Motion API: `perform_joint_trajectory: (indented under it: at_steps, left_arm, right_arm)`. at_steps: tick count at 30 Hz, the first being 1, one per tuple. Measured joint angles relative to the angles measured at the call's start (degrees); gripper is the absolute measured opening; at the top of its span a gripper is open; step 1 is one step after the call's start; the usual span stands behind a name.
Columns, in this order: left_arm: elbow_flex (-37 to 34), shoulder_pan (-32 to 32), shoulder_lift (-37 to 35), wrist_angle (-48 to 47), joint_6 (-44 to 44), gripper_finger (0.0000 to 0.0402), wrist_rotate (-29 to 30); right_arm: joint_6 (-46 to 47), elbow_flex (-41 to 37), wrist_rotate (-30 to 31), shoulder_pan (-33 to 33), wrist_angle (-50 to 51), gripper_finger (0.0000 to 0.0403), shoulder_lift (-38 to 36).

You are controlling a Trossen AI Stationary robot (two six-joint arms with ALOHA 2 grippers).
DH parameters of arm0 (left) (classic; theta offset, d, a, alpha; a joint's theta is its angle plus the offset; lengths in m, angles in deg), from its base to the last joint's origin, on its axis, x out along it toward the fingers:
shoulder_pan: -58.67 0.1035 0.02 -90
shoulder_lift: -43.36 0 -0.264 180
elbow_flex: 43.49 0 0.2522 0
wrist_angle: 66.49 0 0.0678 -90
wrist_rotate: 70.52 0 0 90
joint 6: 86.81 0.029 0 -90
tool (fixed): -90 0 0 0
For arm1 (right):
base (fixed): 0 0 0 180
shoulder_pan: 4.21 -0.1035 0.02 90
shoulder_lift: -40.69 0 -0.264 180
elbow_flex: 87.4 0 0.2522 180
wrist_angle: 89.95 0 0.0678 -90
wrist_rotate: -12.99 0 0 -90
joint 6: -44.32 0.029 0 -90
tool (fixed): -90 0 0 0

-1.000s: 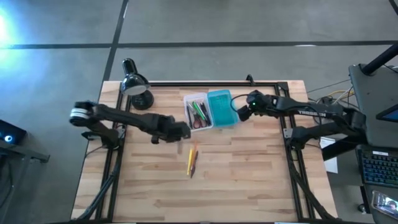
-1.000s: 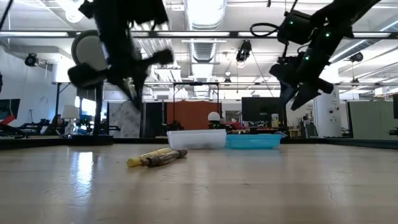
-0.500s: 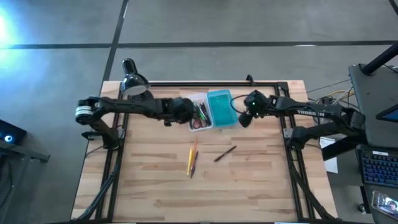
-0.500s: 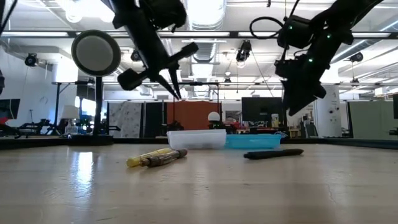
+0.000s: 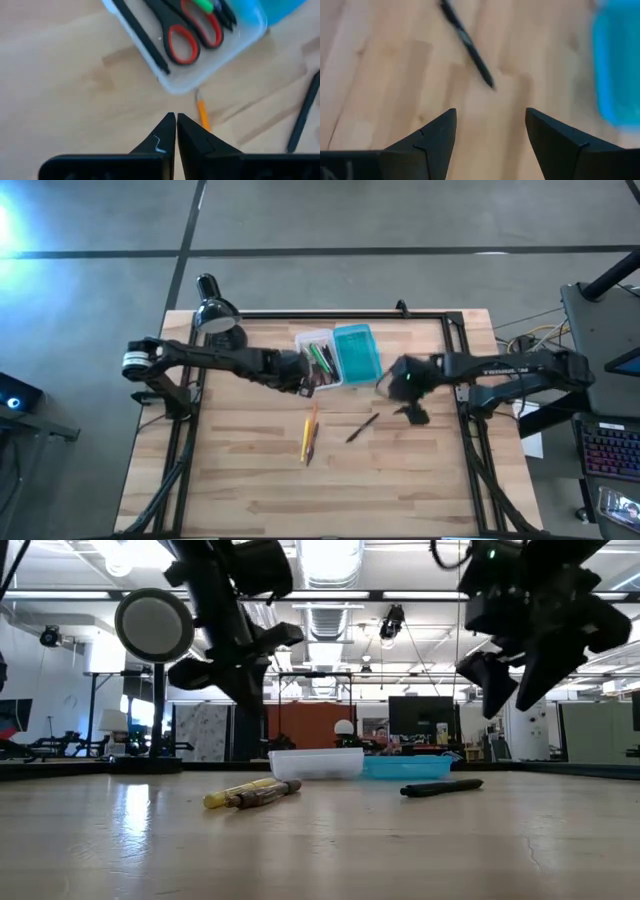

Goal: Pick & place school supplies into a supply box
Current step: Put the black pen into the blue supply box

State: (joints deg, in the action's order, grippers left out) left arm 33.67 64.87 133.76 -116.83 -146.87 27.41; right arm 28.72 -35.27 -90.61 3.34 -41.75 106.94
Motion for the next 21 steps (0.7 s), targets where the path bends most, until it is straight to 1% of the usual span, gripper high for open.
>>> perform_joint_trajectory:
  at_steps: [2,4,6,7,8,11,15,18,21]
  left_arm:
    - [-1.5,-1.8,-1.2,-0.1,0.0,0.0006,1.4]
    - [-3.2,-3.8,-2.8,0.1,-1.5,0.0017,3.4]
    - [-4.8,-5.8,-4.6,0.1,-3.5,0.0032,5.1]
    - [-5.7,-6.7,-5.5,0.1,-4.6,0.0040,5.9]
    - [-6.6,-7.5,-6.3,0.1,-5.4,0.0048,6.2]
    - [-9.0,-9.5,-8.8,0.1,-7.2,0.0062,6.4]
    - [-11.1,-10.6,-11.6,0.3,-7.8,0.0066,6.6]
    - [-12.0,-10.7,-13.0,0.1,-7.7,0.0067,6.6]
    - [-12.7,-10.7,-14.1,0.2,-7.2,0.0067,7.2]
  right_arm:
    - [1.4,0.2,3.5,-5.0,-4.2,0.0233,2.6]
    - [3.1,1.2,8.8,-9.0,-6.8,0.0241,5.6]
    - [4.4,2.9,14.4,-12.1,-8.0,0.0252,8.6]
    - [5.1,3.7,16.2,-13.1,-8.0,0.0257,10.2]
    - [5.4,4.5,16.6,-13.8,-8.0,0.0262,12.0]
    - [5.3,6.5,15.2,-15.0,-8.0,0.0273,17.9]
    - [6.3,9.7,15.1,-15.2,-7.9,0.0274,25.7]
    - [6.6,12.3,15.3,-15.0,-8.1,0.0260,29.9]
    - [6.1,14.1,14.7,-15.1,-6.9,0.0229,33.1]
